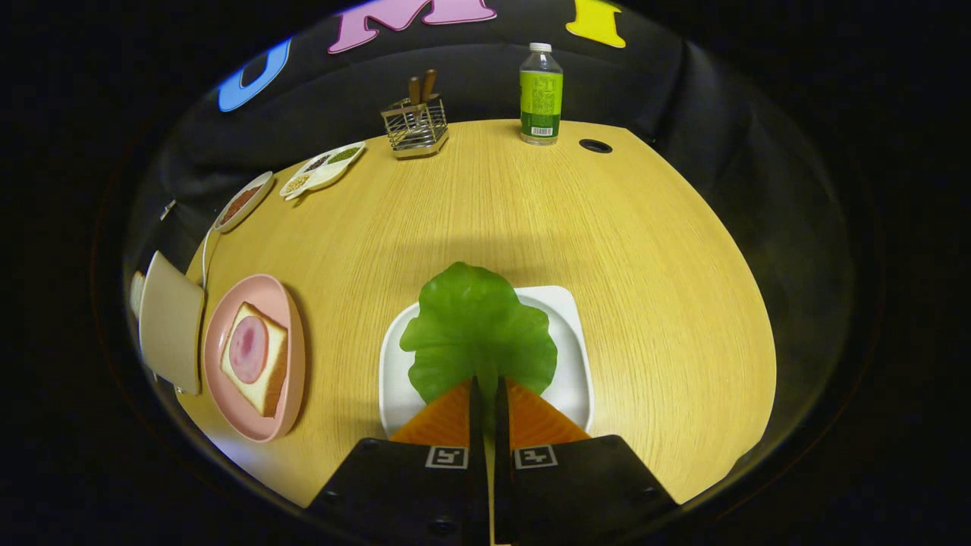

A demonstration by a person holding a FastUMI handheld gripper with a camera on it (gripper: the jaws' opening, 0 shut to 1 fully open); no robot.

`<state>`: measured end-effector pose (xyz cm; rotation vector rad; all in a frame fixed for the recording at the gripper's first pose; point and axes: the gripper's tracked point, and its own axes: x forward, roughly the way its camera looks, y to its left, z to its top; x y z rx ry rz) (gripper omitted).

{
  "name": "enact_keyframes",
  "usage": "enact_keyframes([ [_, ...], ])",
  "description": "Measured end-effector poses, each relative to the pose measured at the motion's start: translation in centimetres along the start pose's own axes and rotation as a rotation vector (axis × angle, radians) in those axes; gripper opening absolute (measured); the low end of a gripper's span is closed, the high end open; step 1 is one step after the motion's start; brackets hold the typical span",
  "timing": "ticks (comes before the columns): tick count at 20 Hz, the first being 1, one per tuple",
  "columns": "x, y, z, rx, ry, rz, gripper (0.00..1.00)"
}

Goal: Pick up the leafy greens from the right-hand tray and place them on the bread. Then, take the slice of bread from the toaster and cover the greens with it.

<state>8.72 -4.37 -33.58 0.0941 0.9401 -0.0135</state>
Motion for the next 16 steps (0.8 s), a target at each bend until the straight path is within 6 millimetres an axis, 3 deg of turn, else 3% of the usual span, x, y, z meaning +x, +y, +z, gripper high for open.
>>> enact_keyframes([
  [3, -1.0, 0.3, 0.7, 0.039, -0.014, -0.001, 0.07],
  [8, -3.9, 1.8, 2.6, -0.036, -0.073, 0.020, 0.07],
  [16, -8.7, 8.0, 4.1, -0.087, -0.111, 0.121, 0.07],
])
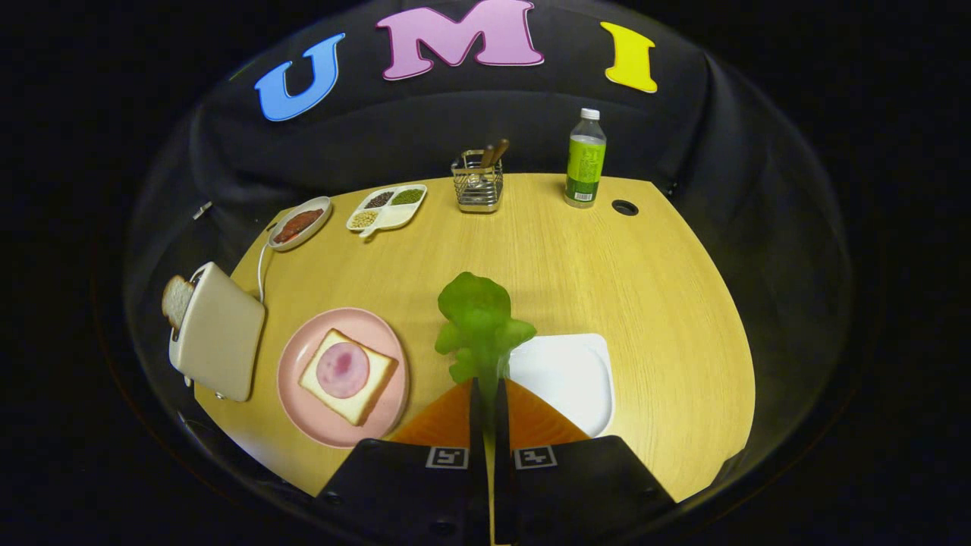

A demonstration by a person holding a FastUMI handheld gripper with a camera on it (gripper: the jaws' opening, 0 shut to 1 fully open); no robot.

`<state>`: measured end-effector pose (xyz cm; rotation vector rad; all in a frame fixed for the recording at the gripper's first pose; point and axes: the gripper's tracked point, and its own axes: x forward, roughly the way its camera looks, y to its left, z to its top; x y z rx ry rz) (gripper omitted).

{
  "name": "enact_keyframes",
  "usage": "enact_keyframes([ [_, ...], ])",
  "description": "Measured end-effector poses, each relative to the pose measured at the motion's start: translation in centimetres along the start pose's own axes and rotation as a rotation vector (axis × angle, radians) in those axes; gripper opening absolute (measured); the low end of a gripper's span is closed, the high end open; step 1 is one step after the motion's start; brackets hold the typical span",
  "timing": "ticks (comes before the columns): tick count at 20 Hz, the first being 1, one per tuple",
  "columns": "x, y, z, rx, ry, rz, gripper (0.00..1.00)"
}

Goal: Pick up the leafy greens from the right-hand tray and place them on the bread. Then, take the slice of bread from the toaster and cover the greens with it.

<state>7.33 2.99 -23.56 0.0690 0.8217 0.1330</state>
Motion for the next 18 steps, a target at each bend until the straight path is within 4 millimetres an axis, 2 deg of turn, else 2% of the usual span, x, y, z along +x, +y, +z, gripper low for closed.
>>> enact_keyframes([
  [4, -1.0, 3.8, 0.6, -0.016, -0.005, 0.062, 0.07],
  [8, -1.4, 7.4, 0.4, -0.076, 0.009, 0.102, 0.07],
  [13, -0.6, 12.4, -0.5, -0.123, 0.038, 0.170, 0.08],
  [18, 1.3, 15.3, -2.0, -0.224, 0.063, 0.195, 0.08],
])
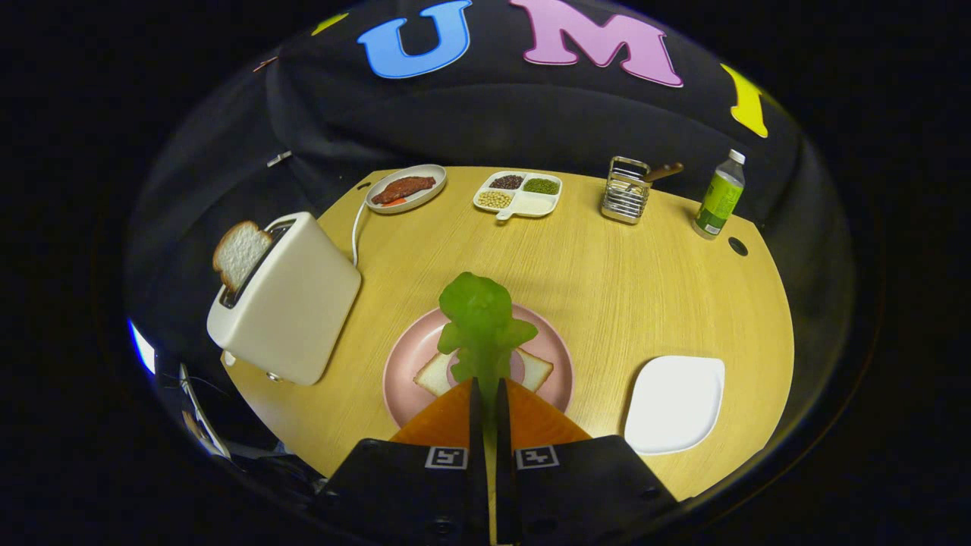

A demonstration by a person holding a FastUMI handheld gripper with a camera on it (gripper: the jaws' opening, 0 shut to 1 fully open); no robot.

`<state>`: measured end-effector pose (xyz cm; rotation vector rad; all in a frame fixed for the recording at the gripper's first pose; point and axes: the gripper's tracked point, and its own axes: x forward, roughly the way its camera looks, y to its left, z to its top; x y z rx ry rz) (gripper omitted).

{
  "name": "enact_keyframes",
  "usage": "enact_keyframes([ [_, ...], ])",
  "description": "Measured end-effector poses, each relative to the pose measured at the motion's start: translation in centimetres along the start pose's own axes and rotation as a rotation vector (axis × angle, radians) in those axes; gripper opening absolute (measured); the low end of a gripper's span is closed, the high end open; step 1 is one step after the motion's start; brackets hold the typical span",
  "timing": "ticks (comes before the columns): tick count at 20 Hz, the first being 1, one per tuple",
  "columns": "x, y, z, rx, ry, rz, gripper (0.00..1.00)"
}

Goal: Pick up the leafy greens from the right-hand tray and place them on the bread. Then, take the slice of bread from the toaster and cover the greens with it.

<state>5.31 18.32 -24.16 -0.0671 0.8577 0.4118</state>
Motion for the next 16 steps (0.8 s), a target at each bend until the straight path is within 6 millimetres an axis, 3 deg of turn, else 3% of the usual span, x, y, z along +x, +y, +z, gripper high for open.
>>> enact_keyframes([
  [5, 1.8, 1.0, -0.4, -0.064, 0.017, -0.002, 0.11],
  [11, 3.8, -0.6, -0.9, -0.122, 0.042, -0.073, 0.22],
  [15, 4.3, -0.4, -0.8, -0.137, 0.041, -0.071, 0.45],
  [16, 4.2, -0.2, -0.8, -0.137, 0.042, -0.071, 0.56],
])
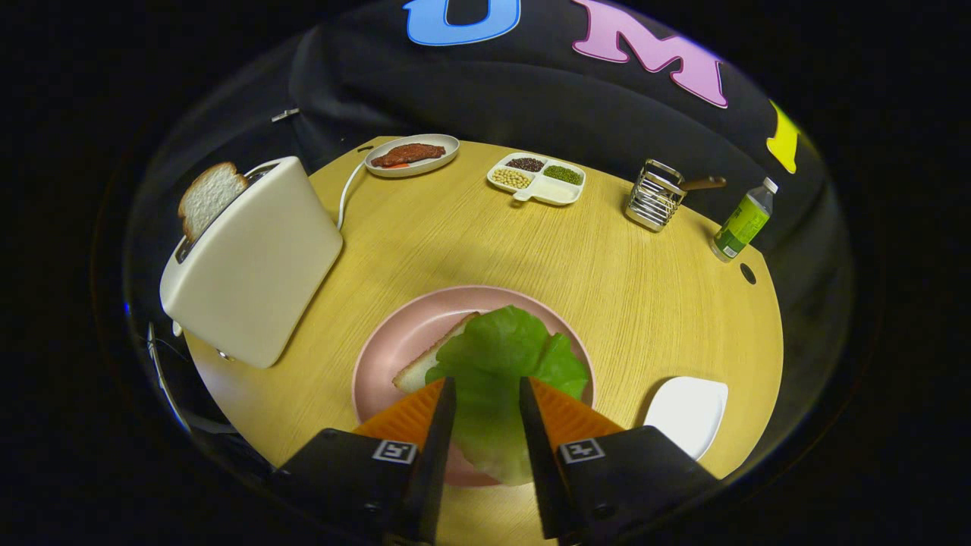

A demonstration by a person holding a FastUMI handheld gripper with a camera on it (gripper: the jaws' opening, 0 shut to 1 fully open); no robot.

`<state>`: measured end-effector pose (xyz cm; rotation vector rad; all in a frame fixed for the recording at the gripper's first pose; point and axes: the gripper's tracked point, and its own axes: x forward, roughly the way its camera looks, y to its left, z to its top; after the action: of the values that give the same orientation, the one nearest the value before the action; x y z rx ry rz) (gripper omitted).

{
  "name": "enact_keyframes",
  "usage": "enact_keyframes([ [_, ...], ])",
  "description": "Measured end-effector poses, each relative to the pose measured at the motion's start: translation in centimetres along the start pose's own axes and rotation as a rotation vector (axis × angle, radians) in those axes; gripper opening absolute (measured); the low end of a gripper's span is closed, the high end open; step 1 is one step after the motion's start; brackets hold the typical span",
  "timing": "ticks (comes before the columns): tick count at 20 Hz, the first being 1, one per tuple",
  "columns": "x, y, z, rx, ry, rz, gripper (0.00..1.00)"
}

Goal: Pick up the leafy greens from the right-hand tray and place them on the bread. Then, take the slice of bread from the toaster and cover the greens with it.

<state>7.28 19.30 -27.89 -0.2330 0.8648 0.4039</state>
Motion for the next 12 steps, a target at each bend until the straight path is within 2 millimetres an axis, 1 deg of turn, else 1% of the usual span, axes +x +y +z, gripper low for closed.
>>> enact_keyframes([
  [2, -0.5, 0.3, 0.4, 0.000, -0.016, 0.004, 0.78],
  [4, -1.1, 0.8, 1.3, 0.002, -0.052, 0.016, 0.83],
  [7, -2.9, 2.0, 3.2, 0.008, -0.111, 0.040, 1.00],
  [9, -4.2, 3.1, 4.8, 0.007, -0.156, 0.058, 1.00],
  [12, -6.2, 5.2, 8.0, -0.015, -0.225, 0.088, 1.00],
])
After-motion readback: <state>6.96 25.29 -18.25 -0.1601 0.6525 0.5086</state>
